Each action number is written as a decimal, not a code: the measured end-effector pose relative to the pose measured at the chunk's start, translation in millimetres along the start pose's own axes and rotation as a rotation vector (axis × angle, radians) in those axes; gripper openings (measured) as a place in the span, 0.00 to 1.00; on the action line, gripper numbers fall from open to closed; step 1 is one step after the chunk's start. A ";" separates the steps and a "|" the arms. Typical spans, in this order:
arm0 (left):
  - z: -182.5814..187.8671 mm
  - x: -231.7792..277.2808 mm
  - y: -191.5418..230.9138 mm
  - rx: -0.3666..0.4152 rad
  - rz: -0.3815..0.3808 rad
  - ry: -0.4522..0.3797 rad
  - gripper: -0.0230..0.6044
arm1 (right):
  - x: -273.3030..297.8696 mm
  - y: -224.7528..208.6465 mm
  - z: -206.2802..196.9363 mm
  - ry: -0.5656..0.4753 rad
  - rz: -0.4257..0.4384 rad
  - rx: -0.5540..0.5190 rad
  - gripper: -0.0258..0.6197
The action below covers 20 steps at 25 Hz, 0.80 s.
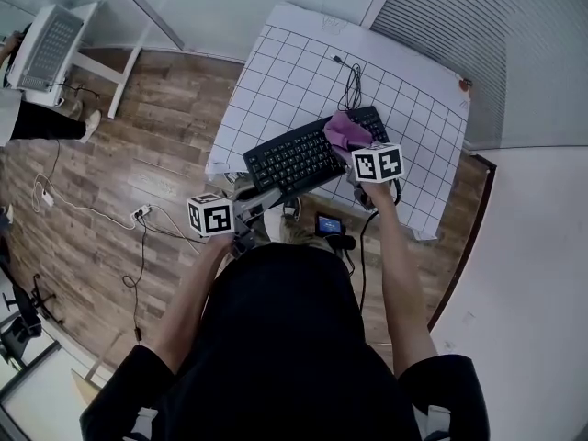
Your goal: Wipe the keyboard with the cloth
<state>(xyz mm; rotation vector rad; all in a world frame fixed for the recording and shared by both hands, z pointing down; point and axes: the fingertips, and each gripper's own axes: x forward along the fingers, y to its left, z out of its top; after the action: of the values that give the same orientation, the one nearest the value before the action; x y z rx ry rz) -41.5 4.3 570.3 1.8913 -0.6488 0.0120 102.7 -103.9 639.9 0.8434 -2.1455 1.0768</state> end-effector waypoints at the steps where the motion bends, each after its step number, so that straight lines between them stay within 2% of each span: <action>1: -0.3 -0.5 0.5 -0.002 0.000 -0.001 0.23 | 0.6 5.9 0.0 0.001 0.012 0.010 0.12; 3: -0.8 -1.1 1.2 -0.008 0.001 -0.004 0.23 | 2.1 18.6 -0.3 0.000 0.033 0.017 0.12; 6: -2.1 -0.9 2.6 -0.008 0.004 0.000 0.22 | 2.8 25.9 -1.0 0.001 0.019 0.016 0.12; 10: -1.2 -0.4 2.7 -0.010 0.001 -0.005 0.22 | 4.0 43.0 -2.1 0.022 0.080 0.034 0.12; 17: 0.0 -1.4 4.5 -0.015 0.000 0.000 0.21 | 7.5 63.6 -0.7 0.027 0.069 -0.005 0.12; 20: 0.8 -1.0 3.5 -0.011 0.001 0.003 0.21 | 8.1 75.4 0.0 0.023 0.119 0.021 0.12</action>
<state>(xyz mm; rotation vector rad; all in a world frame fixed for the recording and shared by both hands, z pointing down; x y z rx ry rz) -44.1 3.1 572.7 1.8803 -0.6467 0.0124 41.1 -70.5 610.7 0.7170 -2.1913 1.1647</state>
